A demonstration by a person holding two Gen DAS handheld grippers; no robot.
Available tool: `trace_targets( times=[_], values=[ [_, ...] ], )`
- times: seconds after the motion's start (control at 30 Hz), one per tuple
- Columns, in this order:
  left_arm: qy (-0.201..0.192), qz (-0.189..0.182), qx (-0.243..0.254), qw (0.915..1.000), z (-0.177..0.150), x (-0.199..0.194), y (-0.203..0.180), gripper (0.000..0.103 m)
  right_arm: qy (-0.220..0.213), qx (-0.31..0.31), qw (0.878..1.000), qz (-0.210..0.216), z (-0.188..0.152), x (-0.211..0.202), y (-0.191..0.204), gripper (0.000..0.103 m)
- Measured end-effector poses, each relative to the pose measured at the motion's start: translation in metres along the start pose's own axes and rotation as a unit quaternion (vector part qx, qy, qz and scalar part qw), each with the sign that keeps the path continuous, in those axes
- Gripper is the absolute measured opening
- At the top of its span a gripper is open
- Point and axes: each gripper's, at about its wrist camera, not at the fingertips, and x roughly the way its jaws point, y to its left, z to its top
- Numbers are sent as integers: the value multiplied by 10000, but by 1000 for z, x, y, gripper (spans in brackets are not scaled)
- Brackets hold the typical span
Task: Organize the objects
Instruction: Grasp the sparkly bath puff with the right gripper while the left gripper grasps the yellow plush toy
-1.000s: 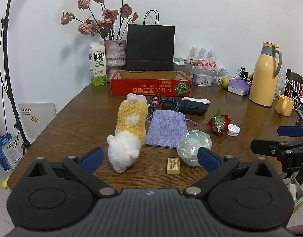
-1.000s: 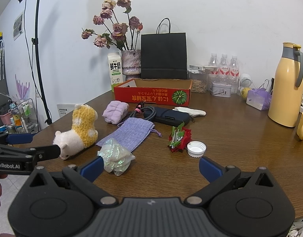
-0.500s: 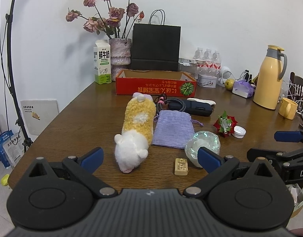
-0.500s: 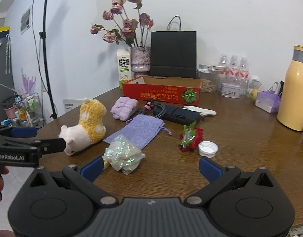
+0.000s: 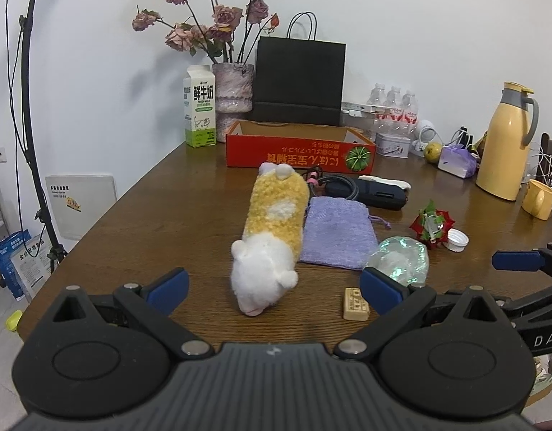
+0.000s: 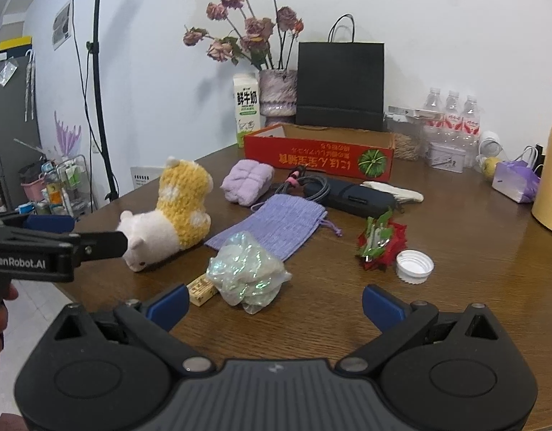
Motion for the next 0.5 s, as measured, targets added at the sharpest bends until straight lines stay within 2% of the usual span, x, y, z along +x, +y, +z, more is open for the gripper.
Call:
trace_targets(
  times=[0.13, 0.5],
  values=[
    [74, 21, -10, 10000, -1, 7, 4, 103, 77, -38, 9999, 52, 0, 11, 2, 97],
    [316, 80, -69, 9994, -2, 35, 14, 103, 221, -224, 9994, 174, 7, 45, 8, 96]
  ],
)
